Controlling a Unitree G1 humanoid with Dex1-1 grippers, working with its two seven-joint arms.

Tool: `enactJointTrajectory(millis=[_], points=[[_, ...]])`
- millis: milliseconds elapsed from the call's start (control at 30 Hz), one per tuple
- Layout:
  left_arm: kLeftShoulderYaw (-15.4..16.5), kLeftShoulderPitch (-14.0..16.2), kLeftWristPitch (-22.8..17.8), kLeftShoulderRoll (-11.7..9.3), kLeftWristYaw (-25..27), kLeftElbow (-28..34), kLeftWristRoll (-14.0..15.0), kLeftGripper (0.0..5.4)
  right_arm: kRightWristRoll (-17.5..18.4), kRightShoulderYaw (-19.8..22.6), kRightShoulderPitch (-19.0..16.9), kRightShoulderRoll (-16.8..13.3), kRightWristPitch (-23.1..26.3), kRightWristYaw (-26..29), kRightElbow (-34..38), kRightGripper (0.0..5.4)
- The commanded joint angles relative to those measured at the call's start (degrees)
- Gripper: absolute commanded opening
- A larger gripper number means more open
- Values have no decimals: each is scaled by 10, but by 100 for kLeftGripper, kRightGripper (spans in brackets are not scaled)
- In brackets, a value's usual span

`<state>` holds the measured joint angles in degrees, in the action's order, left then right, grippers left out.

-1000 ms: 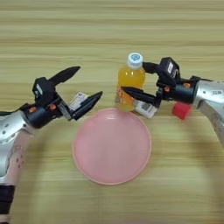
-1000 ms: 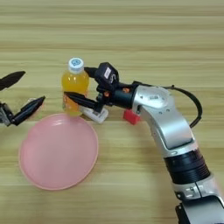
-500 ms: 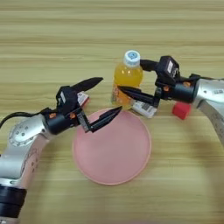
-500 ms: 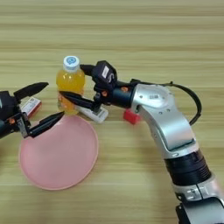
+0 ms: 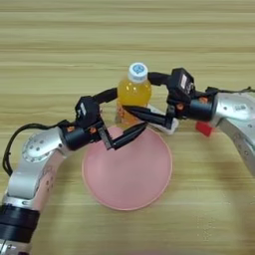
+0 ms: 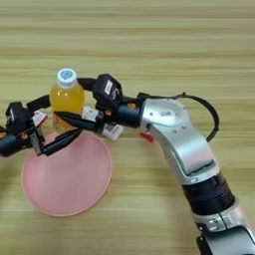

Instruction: Move the objects on the table

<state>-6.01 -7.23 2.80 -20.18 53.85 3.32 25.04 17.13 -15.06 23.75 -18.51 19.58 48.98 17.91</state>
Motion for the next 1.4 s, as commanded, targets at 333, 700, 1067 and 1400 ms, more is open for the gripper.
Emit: enactJointTrajectory(millis=[333, 700, 1067, 1400], points=[[-6, -7, -5, 7, -3, -3, -9, 431, 4, -4, 4, 1, -4, -5, 10, 355], [-14, -8, 3, 9, -2, -8, -18, 345, 3, -3, -3, -6, -11, 1, 9, 355], [-6, -16, 4, 14, -9, -12, -15, 340, 5, -3, -7, -11, -13, 3, 15, 355], [8, -28, 7, 17, -24, -24, -18, 340, 16, -2, -13, -12, -26, 11, 22, 471]])
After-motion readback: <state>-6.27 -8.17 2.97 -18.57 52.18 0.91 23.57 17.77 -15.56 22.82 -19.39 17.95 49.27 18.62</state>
